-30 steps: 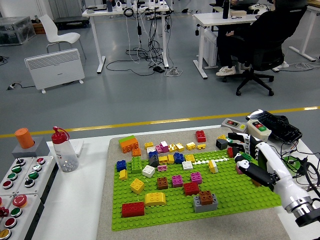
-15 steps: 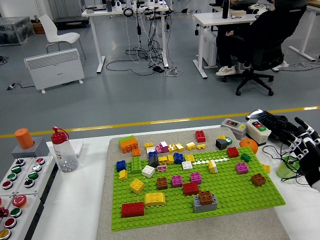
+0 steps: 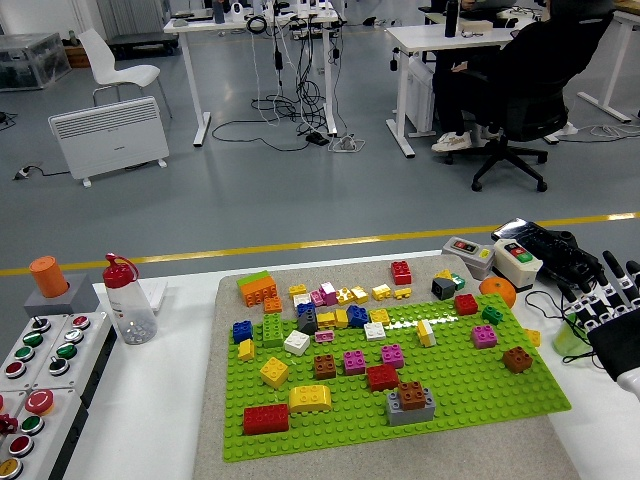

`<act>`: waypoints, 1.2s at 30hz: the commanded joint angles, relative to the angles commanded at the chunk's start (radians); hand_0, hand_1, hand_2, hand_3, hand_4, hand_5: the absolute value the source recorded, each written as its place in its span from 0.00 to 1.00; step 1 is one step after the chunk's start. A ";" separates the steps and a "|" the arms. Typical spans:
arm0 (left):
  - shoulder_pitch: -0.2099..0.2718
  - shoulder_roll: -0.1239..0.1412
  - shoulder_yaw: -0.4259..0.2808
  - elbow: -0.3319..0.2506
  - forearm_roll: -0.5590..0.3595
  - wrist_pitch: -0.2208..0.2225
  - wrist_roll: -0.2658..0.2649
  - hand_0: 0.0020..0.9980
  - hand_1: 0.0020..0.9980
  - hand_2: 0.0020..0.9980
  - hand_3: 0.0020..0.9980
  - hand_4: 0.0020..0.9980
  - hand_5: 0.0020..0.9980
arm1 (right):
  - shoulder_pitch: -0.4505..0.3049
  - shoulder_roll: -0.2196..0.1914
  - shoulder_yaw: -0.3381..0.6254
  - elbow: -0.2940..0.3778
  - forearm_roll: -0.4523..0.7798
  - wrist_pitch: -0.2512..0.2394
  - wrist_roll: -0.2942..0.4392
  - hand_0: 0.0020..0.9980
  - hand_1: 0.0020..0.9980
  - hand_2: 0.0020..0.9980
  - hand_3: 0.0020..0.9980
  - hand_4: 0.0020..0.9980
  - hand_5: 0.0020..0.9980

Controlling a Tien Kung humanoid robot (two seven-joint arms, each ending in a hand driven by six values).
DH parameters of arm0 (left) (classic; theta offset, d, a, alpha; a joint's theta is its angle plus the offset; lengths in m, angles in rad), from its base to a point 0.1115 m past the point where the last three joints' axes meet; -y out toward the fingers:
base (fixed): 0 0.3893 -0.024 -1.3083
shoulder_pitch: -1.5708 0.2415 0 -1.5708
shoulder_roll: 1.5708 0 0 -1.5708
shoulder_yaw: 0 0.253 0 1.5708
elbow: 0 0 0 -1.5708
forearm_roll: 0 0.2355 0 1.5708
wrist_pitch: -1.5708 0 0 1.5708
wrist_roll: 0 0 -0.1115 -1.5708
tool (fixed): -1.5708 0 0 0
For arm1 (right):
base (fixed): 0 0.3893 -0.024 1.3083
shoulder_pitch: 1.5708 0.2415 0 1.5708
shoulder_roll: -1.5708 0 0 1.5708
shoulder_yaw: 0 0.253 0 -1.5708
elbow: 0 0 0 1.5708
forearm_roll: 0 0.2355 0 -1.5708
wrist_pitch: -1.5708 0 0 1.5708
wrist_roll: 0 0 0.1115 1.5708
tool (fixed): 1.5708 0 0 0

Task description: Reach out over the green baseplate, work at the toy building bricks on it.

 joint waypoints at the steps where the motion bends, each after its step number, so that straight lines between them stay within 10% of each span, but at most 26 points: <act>1: -0.001 0.001 0.000 0.000 -0.001 0.000 0.000 0.65 0.68 0.67 0.57 0.29 1.00 | 0.000 0.000 0.001 0.000 0.024 -0.001 0.001 0.84 0.82 0.82 0.82 0.51 0.46; 25: -0.011 0.004 -0.003 0.000 -0.005 0.001 -0.002 0.65 0.69 0.67 0.57 0.29 1.00 | 0.000 -0.002 0.034 -0.012 0.036 -0.034 0.005 0.82 0.80 0.80 0.79 0.51 0.45; 36: -0.012 0.005 0.000 0.000 -0.015 0.002 -0.005 0.65 0.69 0.67 0.57 0.29 1.00 | -0.007 -0.004 0.056 -0.017 -0.017 -0.023 0.027 0.81 0.80 0.81 0.79 0.63 0.22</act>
